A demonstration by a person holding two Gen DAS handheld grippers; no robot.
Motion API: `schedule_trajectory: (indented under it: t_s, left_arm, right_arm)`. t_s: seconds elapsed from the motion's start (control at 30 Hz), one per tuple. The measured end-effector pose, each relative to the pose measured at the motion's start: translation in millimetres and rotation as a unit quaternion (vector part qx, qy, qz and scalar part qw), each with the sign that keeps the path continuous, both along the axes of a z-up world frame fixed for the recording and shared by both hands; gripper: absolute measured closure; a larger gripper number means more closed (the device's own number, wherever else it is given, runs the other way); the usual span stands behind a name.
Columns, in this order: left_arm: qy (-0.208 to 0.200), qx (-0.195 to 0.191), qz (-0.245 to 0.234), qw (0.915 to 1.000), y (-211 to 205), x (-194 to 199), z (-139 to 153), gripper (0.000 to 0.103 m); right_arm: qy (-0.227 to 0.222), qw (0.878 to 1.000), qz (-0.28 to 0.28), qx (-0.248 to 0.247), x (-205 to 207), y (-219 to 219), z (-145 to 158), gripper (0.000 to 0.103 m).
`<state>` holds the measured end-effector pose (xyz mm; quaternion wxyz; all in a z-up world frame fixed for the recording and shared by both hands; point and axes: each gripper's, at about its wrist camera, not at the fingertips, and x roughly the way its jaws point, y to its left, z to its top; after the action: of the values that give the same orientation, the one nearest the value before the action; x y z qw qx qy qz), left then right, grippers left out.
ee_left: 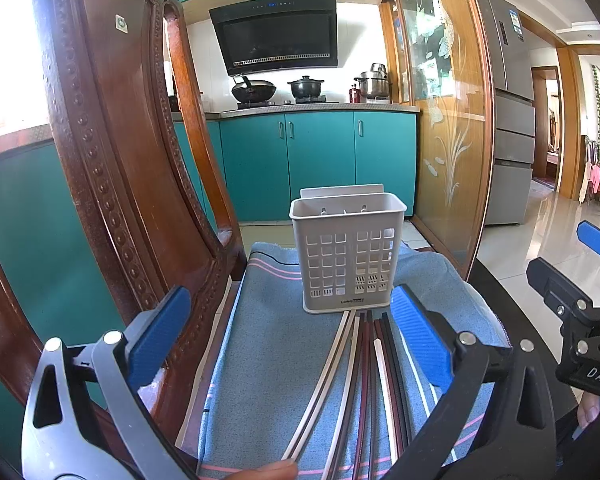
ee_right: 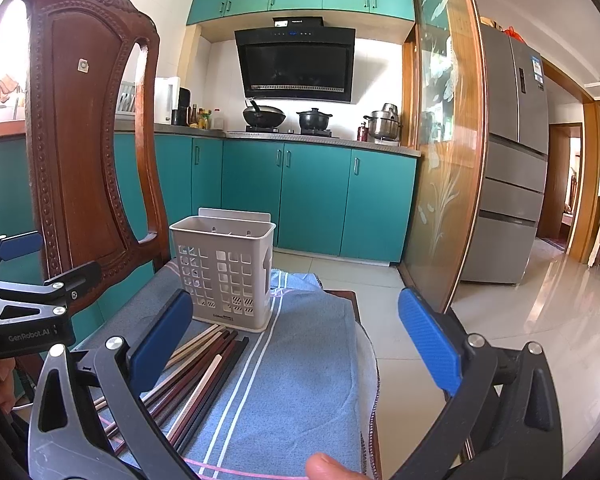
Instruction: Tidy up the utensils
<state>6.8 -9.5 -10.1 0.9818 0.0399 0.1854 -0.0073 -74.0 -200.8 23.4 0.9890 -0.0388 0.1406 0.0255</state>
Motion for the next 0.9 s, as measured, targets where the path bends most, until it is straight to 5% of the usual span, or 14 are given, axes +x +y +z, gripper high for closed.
schedule_trajectory:
  t_s: [0.9]
  left_arm:
    - [0.002, 0.001, 0.000, 1.0000, 0.1, 1.9, -1.6, 0.003]
  right_arm:
    - [-0.001, 1.000, 0.000, -0.002, -0.6, 0.2, 0.1, 0.003]
